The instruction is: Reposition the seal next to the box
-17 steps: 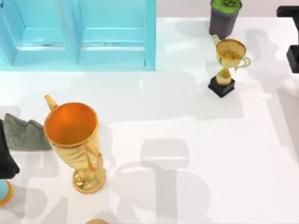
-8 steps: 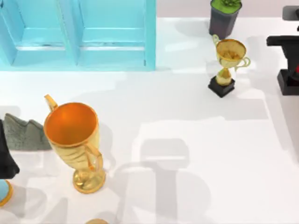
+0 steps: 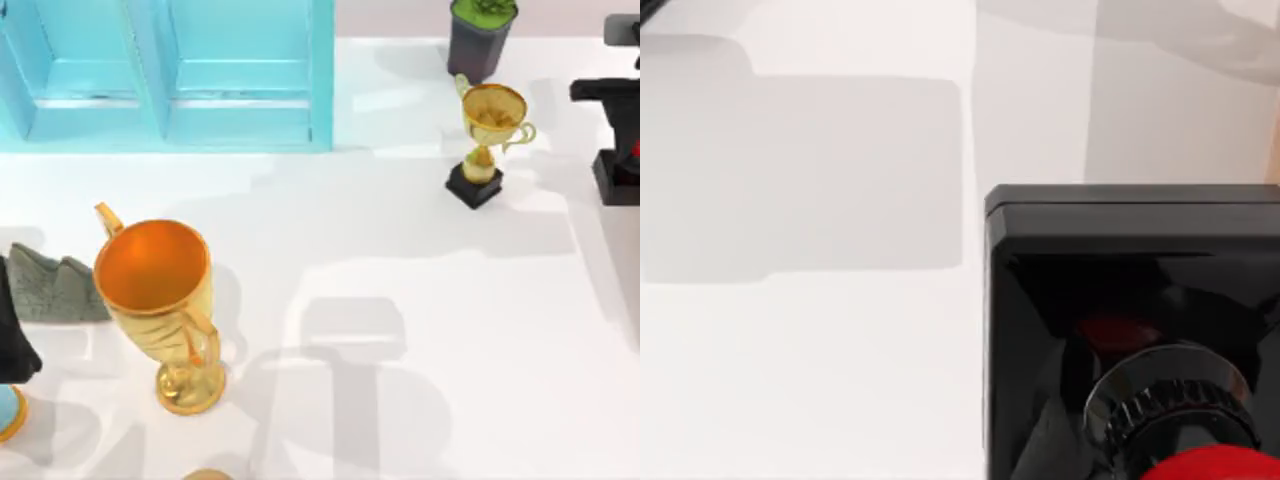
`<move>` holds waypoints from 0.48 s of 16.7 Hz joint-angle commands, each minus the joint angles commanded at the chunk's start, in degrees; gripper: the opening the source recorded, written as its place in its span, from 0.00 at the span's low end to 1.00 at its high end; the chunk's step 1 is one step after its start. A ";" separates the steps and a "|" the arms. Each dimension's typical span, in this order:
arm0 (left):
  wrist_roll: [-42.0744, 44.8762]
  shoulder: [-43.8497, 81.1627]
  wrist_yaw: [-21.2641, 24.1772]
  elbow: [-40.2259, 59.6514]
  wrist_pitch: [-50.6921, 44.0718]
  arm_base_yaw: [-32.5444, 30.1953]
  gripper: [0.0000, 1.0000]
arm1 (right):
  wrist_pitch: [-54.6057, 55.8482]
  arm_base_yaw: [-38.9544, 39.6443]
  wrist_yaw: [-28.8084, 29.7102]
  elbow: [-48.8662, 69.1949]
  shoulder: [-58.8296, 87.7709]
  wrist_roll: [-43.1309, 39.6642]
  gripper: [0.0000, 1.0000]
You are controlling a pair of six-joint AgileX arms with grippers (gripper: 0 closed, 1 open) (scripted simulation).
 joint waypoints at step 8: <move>0.00 0.00 0.00 0.00 0.00 0.00 1.00 | 0.00 0.00 0.00 0.00 0.00 0.00 0.83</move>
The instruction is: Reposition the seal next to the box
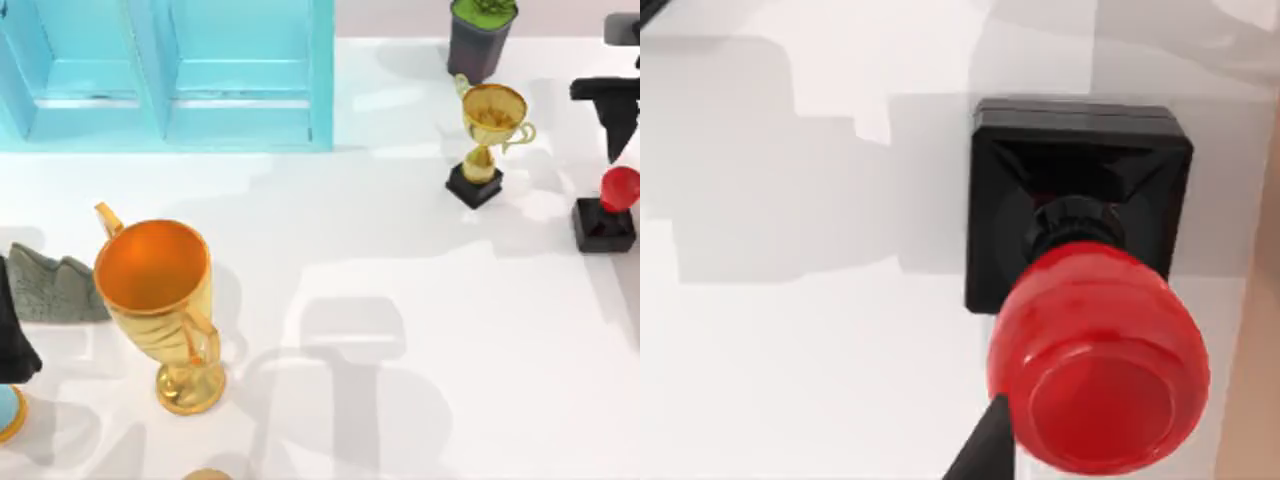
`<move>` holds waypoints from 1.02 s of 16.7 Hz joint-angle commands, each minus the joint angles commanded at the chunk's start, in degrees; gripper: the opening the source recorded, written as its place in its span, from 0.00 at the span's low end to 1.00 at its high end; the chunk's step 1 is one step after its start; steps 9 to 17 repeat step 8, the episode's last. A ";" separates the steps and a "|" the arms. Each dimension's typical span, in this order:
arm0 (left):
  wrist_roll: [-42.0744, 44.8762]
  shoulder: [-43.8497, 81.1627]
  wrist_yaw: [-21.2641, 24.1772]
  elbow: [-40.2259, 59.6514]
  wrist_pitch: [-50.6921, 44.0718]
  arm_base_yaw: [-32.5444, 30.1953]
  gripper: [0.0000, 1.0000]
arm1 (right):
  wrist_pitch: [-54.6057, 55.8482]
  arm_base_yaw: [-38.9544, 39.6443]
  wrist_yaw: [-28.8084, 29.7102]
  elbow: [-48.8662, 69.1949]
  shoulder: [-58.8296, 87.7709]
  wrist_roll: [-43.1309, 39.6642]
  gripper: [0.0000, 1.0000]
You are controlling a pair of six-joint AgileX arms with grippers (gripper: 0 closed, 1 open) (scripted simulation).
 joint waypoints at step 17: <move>0.00 0.00 0.00 0.00 0.00 0.00 1.00 | 0.00 0.00 0.00 0.00 0.00 0.00 1.00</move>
